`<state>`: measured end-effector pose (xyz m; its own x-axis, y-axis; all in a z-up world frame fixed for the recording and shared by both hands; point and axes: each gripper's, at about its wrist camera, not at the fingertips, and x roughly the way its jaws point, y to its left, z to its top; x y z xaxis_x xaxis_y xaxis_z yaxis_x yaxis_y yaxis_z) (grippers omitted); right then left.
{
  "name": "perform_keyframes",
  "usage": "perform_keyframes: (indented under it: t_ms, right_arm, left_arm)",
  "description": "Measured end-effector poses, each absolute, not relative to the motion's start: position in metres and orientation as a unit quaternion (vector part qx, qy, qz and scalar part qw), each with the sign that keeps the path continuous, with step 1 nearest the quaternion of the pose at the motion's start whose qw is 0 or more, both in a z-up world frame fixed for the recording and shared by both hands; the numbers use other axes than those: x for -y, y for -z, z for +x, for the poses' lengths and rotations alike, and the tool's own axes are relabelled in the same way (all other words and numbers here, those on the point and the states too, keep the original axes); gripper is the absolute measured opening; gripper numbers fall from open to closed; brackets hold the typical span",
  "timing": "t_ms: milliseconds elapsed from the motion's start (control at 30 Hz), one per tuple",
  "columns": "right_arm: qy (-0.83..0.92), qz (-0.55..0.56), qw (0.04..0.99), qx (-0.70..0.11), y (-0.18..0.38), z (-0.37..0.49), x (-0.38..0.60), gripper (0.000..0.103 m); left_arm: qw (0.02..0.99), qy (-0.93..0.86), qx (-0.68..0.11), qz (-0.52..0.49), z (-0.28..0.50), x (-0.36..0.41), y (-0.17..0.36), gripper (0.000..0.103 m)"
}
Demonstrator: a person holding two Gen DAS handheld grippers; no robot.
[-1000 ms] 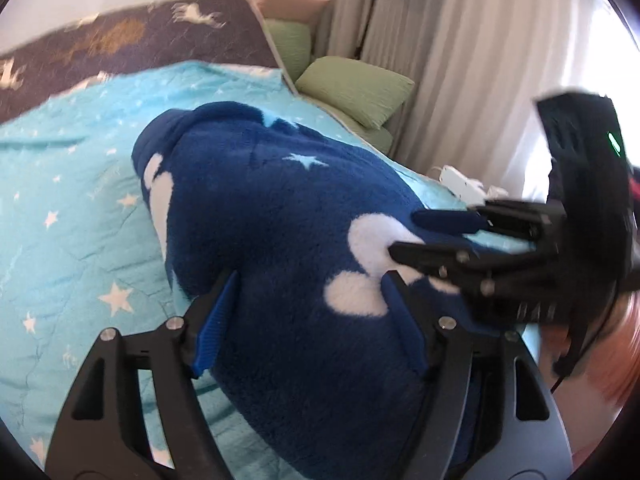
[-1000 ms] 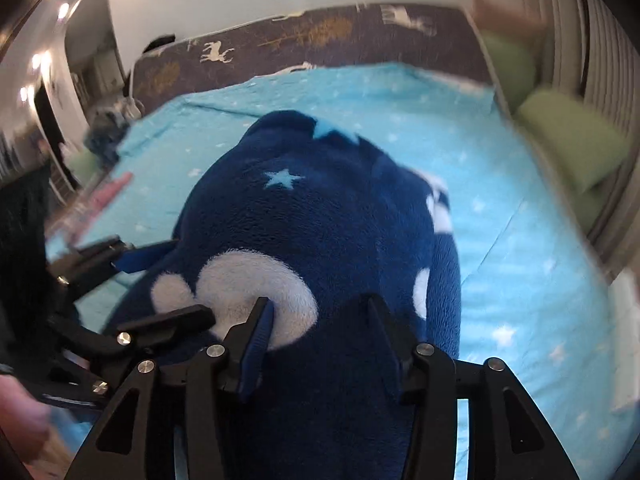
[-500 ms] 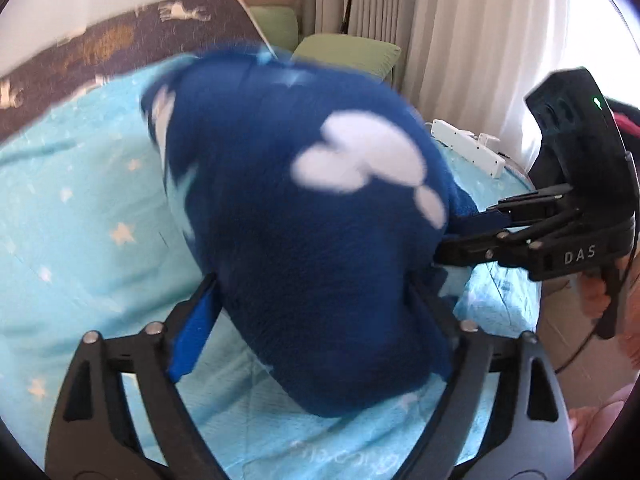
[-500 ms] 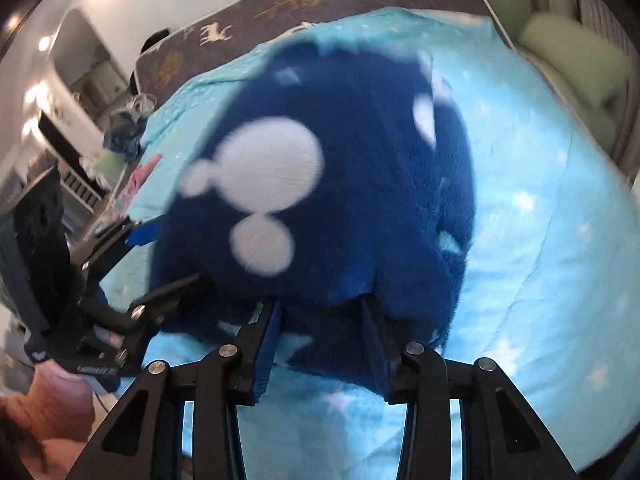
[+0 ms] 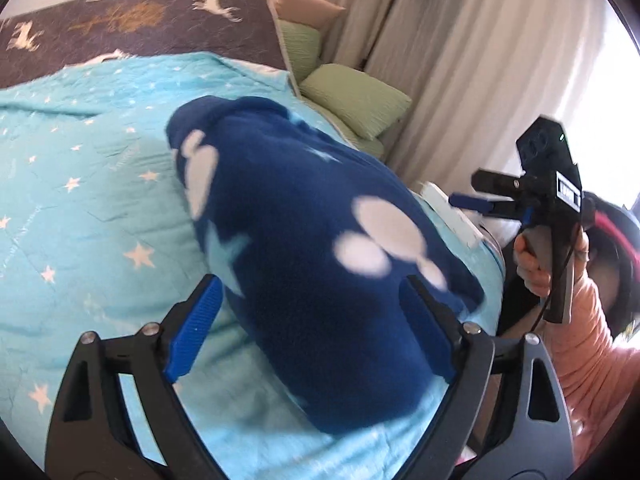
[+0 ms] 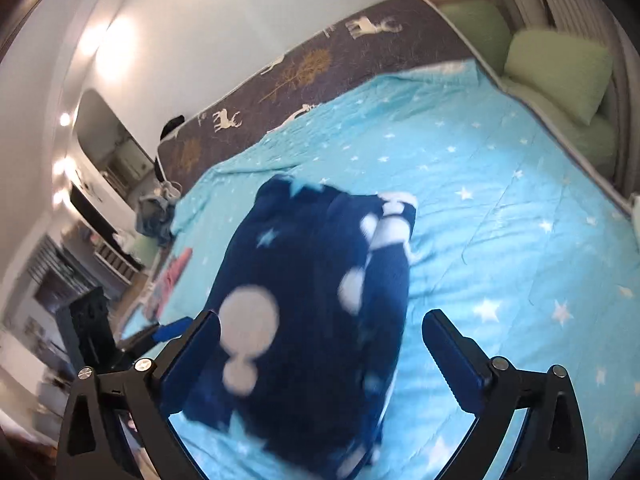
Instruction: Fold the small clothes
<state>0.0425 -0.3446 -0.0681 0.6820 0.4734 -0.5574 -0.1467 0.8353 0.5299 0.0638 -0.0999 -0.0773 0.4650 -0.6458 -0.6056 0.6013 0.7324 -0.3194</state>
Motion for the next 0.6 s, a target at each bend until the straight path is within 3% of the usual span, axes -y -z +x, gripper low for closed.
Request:
perform_keyframes:
  t_ms: [233,300,467,600]
  right_arm:
    - [-0.222,0.250,0.823,-0.460,0.120,0.120,0.351,0.103]
    - [-0.239,0.264,0.802,-0.478,0.140,0.135,0.352,0.103]
    - [-0.327,0.373,0.718,-0.488,0.189,0.164,0.369,0.103]
    - [-0.359,0.364,0.715,-0.476,0.191,0.170,0.370,0.103]
  left_arm:
    - [0.798,0.377,-0.450,-0.137,0.140,0.101,0.107,0.095]
    - [0.792,0.382,-0.457,-0.137,0.153,0.107,0.115,0.103]
    - [0.760,0.414,-0.476,-0.157,0.173,0.113,0.137,0.103]
    - [0.717,0.445,-0.498,-0.199,0.180,0.116,0.158,0.103]
